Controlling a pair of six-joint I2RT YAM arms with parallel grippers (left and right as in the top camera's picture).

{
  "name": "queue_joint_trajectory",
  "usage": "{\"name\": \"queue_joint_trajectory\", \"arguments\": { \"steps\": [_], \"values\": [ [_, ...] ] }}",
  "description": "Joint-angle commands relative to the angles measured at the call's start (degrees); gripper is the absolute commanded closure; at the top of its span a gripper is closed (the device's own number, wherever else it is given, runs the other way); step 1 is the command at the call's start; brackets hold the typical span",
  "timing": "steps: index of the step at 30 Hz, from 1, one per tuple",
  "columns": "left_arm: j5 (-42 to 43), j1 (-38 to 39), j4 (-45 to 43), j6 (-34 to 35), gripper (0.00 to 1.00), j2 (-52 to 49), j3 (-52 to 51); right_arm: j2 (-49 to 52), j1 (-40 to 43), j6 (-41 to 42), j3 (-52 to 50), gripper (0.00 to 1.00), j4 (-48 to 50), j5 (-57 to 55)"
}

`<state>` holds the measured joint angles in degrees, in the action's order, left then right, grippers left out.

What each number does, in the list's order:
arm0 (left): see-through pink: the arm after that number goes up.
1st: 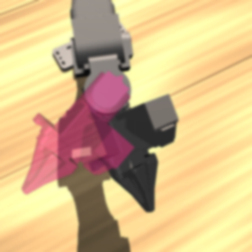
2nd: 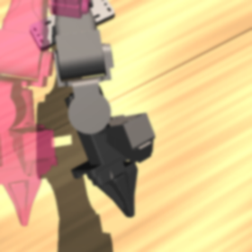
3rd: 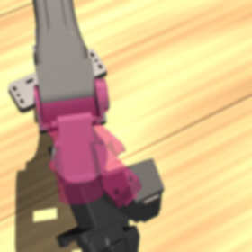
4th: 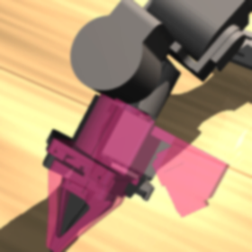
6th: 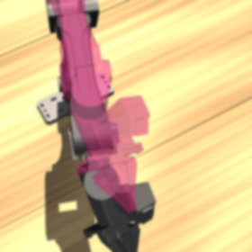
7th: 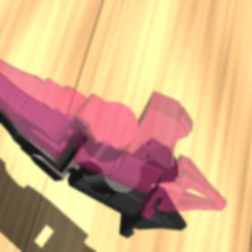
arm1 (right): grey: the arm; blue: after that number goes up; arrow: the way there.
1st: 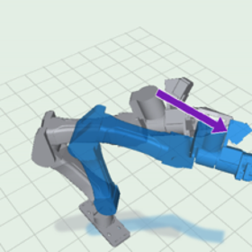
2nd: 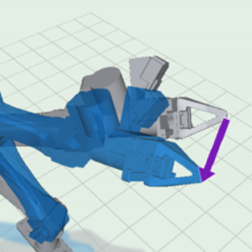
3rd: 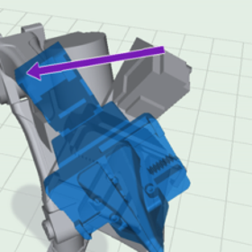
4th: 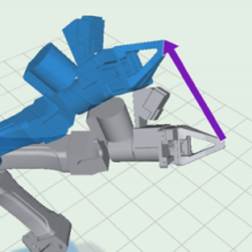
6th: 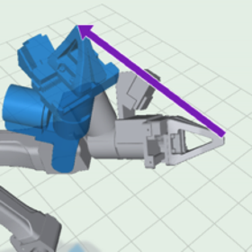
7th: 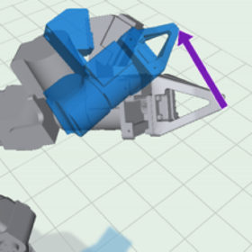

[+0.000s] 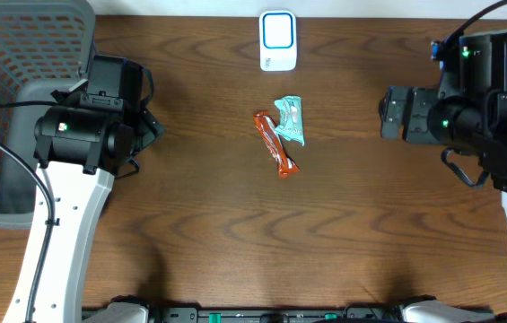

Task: Scan the item barcode
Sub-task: 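Retract the right gripper and move it back toward the pile, then lower the right gripper onto the mint-green wipes bag and grasp it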

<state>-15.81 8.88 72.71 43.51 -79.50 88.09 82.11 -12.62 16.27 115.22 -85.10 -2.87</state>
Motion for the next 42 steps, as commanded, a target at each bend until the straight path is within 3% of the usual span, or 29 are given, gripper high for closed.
{"name": "queue_joint_trajectory", "arguments": {
  "steps": [1,13,23,29,42],
  "values": [
    [-1.22,-0.2,0.2,0.31,0.02,0.52,0.2,1.16,-0.46,-0.46,0.15,0.01,1.25,0.83],
    [-1.22,-0.2,0.2,0.31,0.02,0.52,0.2,5.35,-0.46,-0.52,0.15,0.01,-1.22,2.4],
    [-1.22,-0.2,0.2,0.31,0.02,0.52,0.2,10.16,-0.68,-0.44,0.13,0.01,3.82,3.54],
    [-1.22,-0.2,0.22,0.31,0.02,0.52,0.2,19.08,-1.53,-0.46,0.07,0.01,9.44,14.16],
    [-1.22,-0.2,0.2,0.31,0.02,0.52,0.2,41.42,-7.37,-0.61,0.07,0.03,18.43,17.73]
  ]
}}
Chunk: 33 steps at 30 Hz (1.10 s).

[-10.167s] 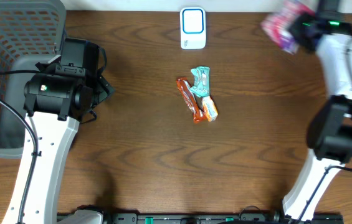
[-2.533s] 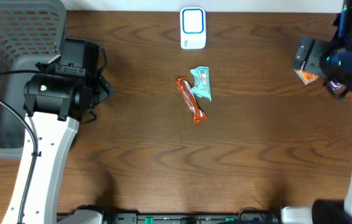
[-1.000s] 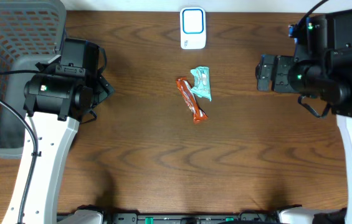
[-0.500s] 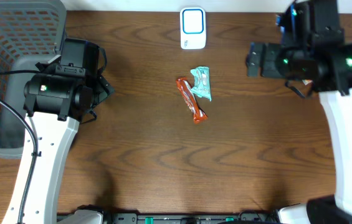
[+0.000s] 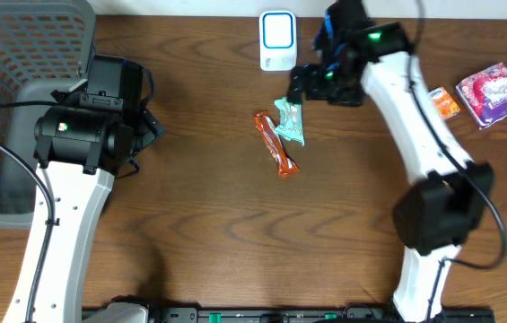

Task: Scan the item barcode
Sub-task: 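Lower the right gripper onto the mint-green wipes bag and grasp it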

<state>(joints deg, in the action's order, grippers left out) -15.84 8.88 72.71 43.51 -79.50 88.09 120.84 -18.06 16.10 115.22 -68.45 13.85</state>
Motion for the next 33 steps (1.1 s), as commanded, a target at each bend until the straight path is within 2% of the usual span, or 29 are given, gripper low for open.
{"name": "queue_joint_trajectory", "arguments": {
  "steps": [1,3,5,13,19,21,23,28,33],
  "values": [
    [-1.2,-0.2,0.2,0.31,0.02,0.52,0.2,3.72,-2.64,-0.52,0.07,0.04,2.84,-0.55],
    [-1.2,-0.2,0.2,0.31,0.02,0.52,0.2,5.6,-4.5,-0.5,0.07,0.05,4.55,-6.51],
    [-1.2,-0.2,0.2,0.31,0.02,0.52,0.2,7.17,-6.73,1.14,0.07,0.12,5.9,-15.67],
    [-1.2,-0.2,0.2,0.31,0.02,0.52,0.2,9.51,-10.34,4.24,0.07,0.12,7.96,-29.03],
    [-1.2,-0.2,0.2,0.31,0.02,0.52,0.2,9.6,-8.37,4.24,-0.15,0.09,7.87,-26.91],
    [-1.2,-0.2,0.2,0.31,0.02,0.52,0.2,9.6,-7.28,4.17,-0.31,0.04,8.09,-24.39],
    [-1.2,-0.2,0.2,0.31,0.02,0.52,0.2,9.6,-6.1,4.0,-0.66,0.02,8.39,-21.53],
    [-1.2,-0.2,0.2,0.31,0.02,0.52,0.2,9.62,-4.02,1.25,-2.43,0.17,11.15,-12.04],
    [-1.2,-0.2,0.2,0.31,0.02,0.52,0.2,9.62,-3.32,1.42,-6.58,0.23,14.64,-10.36]
  ]
}}
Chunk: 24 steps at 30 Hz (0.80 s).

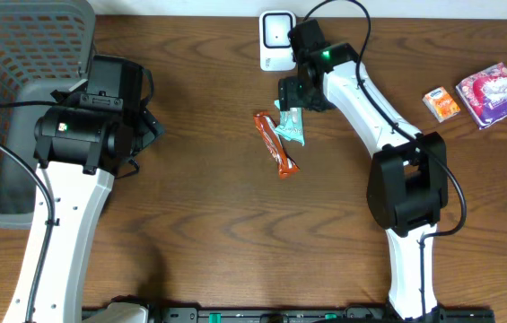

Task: Scan the item barcode
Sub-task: 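Lower the right gripper onto the mint-green wipes bag and grasp it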

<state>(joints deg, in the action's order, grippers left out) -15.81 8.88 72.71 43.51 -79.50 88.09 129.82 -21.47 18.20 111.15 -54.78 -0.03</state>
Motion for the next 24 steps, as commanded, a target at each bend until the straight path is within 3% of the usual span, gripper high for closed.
{"name": "queue_joint_trajectory", "arguments": {
  "steps": [1,7,9,12,17,24],
  "values": [
    [-1.22,-0.2,0.2,0.31,0.02,0.52,0.2,0.63,0.13,-0.22,-3.45,0.24,1.81,3.74],
    [-1.22,-0.2,0.2,0.31,0.02,0.52,0.2,0.63,0.0,0.02,-9.94,0.25,8.09,9.25],
    [-1.22,-0.2,0.2,0.31,0.02,0.52,0.2,0.63,0.0,0.02,-11.63,0.3,9.46,9.4],
    [-1.22,-0.2,0.2,0.31,0.02,0.52,0.2,0.63,0.02,0.02,-12.81,0.43,10.25,9.4],
    [-1.22,-0.2,0.2,0.31,0.02,0.52,0.2,-0.48,0.55,0.04,-11.37,0.75,8.0,10.49],
    [-1.22,-0.2,0.2,0.31,0.02,0.52,0.2,-2.8,2.84,0.22,-2.89,0.97,-4.33,24.9]
  ]
}}
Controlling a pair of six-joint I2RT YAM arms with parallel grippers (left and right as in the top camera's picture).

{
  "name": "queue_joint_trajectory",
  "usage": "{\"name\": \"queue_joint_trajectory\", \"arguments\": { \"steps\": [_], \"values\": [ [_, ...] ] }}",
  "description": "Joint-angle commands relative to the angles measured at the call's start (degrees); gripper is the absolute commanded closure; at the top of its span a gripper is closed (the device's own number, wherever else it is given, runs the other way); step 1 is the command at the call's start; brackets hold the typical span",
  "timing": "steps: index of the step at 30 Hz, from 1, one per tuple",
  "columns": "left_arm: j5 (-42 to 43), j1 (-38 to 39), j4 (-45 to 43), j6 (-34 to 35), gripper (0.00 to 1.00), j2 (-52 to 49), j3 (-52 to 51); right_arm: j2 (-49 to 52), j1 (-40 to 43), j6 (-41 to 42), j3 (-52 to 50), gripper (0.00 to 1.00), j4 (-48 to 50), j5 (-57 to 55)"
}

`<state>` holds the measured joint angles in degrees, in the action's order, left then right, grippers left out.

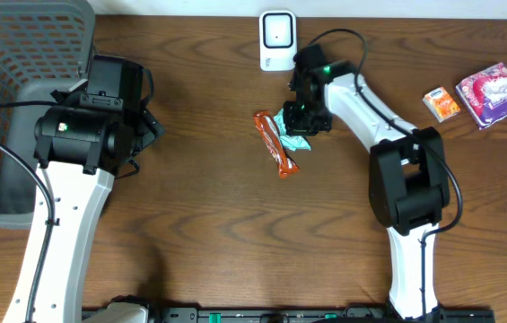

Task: Scan the item barcode
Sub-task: 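Lower the right gripper onto the mint-green wipes bag and grasp it, then lift the wipes bag and hold it up to the scanner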

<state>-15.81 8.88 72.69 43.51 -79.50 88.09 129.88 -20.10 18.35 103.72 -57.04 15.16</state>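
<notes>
A teal snack packet (pixel 287 133) lies mid-table, mostly covered by my right gripper (pixel 303 121), which sits directly over it; whether its fingers are open or shut is hidden by the wrist. Touching the packet's left side is an orange-red bar wrapper (pixel 275 146), lying diagonally. The white barcode scanner (pixel 277 39) with a blue-ringed face stands at the far edge, just above the gripper. My left gripper (pixel 152 128) rests at the left, beside the basket, its fingers too dark to read.
A grey mesh basket (pixel 15 99) fills the far left corner. At the far right lie a small orange packet (pixel 441 102) and a pink-and-red packet (pixel 493 92). The right arm stretches from the front edge up to mid-table.
My right gripper has moved down and slightly right from just below the scanner, and now covers most of the teal packet. The left arm and the other items are unchanged.
First my right arm was folded at the right edge, hiding the two packets there. Then it reached out beside the scanner, above the teal packet. After that it stood nearer the scanner's lower right, and now it is down on the teal packet.
</notes>
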Motion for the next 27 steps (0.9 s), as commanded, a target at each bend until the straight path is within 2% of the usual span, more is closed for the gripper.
{"name": "queue_joint_trajectory", "arguments": {
  "steps": [1,5,7,10,16,19,22,27],
  "values": [
    [-1.22,-0.2,0.22,0.31,0.02,0.52,0.2,-2.93,2.56,0.0,7.15,0.99,-6.38,17.46],
    [-1.22,-0.2,0.22,0.31,0.02,0.52,0.2,-2.93,4.24,-1.68,8.61,0.98,-13.53,29.57],
    [-1.22,-0.2,0.22,0.31,0.02,0.52,0.2,-2.91,5.05,-1.73,8.61,0.98,-20.57,34.99],
    [-1.22,-0.2,0.22,0.31,0.02,0.52,0.2,-2.91,5.53,-1.73,8.61,0.99,-29.92,35.82],
    [-1.22,-0.2,0.22,0.31,0.02,0.52,0.2,-2.91,5.38,-6.16,8.61,0.99,-36.04,35.76],
    [-1.22,-0.2,0.22,0.31,0.02,0.52,0.2,-2.91,5.29,-8.22,8.61,0.99,-35.8,35.28],
    [-1.22,-0.2,0.22,0.31,0.02,0.52,0.2,-2.91,4.7,-8.0,8.61,0.99,-31.36,30.14],
    [-1.22,-0.2,0.22,0.31,0.02,0.52,0.2,-2.93,1.84,0.63,8.61,0.99,-19.58,17.25]
  ]
}}
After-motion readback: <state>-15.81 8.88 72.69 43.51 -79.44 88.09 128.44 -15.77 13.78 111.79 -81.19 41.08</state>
